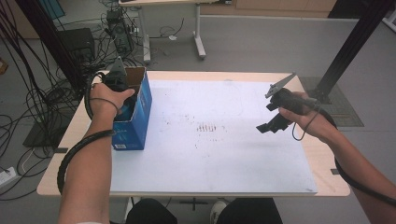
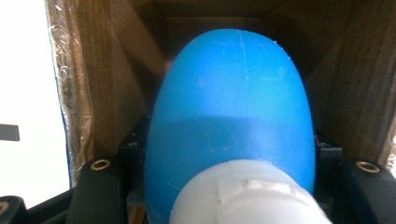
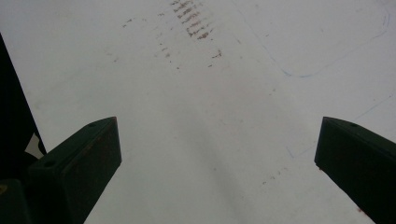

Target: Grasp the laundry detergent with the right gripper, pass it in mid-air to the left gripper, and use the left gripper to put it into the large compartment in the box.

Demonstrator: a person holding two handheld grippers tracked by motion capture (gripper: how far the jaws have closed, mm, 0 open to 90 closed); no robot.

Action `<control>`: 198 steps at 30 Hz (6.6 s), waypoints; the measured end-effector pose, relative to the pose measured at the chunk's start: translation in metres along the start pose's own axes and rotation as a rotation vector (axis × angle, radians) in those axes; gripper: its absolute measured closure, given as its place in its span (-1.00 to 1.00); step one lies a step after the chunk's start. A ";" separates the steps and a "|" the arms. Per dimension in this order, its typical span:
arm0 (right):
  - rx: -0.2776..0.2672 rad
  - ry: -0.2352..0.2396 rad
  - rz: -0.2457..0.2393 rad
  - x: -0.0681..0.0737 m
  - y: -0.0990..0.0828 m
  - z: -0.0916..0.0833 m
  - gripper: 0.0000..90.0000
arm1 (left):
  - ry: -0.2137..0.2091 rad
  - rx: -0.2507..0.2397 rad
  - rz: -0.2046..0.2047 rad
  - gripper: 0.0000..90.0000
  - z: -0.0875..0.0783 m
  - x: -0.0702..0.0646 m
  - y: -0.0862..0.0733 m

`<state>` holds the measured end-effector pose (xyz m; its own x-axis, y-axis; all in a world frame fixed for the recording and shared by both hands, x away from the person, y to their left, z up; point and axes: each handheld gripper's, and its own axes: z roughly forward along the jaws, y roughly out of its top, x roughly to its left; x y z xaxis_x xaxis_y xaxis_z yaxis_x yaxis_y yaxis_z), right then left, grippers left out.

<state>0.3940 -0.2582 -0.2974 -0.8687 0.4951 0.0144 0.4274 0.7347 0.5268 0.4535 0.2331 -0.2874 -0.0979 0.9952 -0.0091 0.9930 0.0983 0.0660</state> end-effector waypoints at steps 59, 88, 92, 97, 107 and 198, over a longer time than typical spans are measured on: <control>-0.004 -0.002 -0.008 0.002 0.002 -0.003 -0.99 | 0.016 -0.005 0.010 -0.20 -0.001 -0.001 -0.001; -0.008 0.003 -0.022 0.004 0.007 -0.001 -0.99 | 0.055 -0.022 0.034 -0.36 -0.016 -0.006 -0.002; -0.010 0.004 -0.022 0.004 0.008 0.000 -0.99 | 0.064 -0.029 0.040 -0.40 -0.022 -0.007 -0.002; -0.012 0.006 -0.025 0.005 0.009 0.001 -0.99 | 0.066 -0.037 0.046 -0.41 -0.029 -0.009 -0.003; -0.015 0.007 -0.028 0.007 0.010 -0.001 -0.99 | 0.068 -0.047 0.071 -0.44 -0.043 -0.010 -0.007; 0.007 -0.058 0.007 0.003 0.010 -0.019 -0.99 | -0.080 -0.144 0.354 -0.64 -0.074 -0.128 -0.031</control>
<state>0.3913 -0.2585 -0.2756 -0.8499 0.5260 -0.0314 0.4351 0.7343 0.5210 0.4298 0.1033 -0.2142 0.2603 0.9648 -0.0379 0.9443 -0.2462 0.2186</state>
